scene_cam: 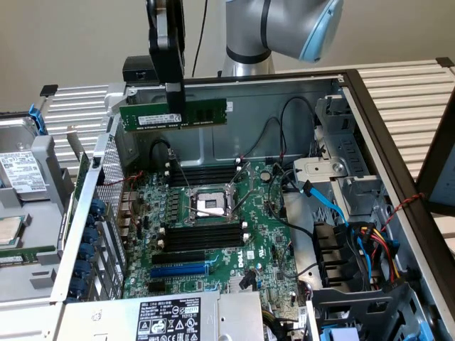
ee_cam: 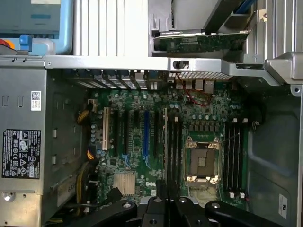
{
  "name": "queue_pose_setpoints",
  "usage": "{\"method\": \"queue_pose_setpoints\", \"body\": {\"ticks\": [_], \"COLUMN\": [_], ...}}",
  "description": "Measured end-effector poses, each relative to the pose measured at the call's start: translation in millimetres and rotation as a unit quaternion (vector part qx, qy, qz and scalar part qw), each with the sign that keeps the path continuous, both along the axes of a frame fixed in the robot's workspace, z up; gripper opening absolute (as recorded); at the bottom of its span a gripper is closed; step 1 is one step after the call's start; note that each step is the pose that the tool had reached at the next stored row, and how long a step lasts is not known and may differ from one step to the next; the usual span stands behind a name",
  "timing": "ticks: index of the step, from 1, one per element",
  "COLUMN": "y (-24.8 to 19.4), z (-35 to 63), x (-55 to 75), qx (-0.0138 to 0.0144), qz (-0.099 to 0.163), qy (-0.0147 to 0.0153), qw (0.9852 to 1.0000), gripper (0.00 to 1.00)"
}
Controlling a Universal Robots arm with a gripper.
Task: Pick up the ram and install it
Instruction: 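Pick up the ram and move it above insertion slot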
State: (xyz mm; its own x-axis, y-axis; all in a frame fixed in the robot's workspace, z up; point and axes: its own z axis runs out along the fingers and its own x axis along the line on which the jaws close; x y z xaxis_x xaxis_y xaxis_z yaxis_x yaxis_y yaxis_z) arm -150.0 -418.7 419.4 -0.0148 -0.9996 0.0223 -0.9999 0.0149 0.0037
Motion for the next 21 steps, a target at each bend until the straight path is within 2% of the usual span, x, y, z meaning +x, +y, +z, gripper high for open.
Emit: {"method": "queue_pose_setpoints", "body": {"ticks": [1, 9, 13, 18, 21], "y": [2.1, 8.0, 12.6, 23.9, 24.1], "z": [0.0, 0.0, 0.0, 0.0, -0.2], "x": [5.3, 24.0, 26.0, 27.3, 27.4], "qx": [0.0, 0.0, 0.0, 0.0, 0.0], "qz": [0.0, 0.0, 0.0, 0.0, 0.0], "qy": [0.0, 0.0, 0.0, 0.0, 0.0], "qw": [1.0, 1.0, 1.0, 1.0, 1.0], "gripper": [0.12, 0.12, 0.12, 0.12, 0.12]}}
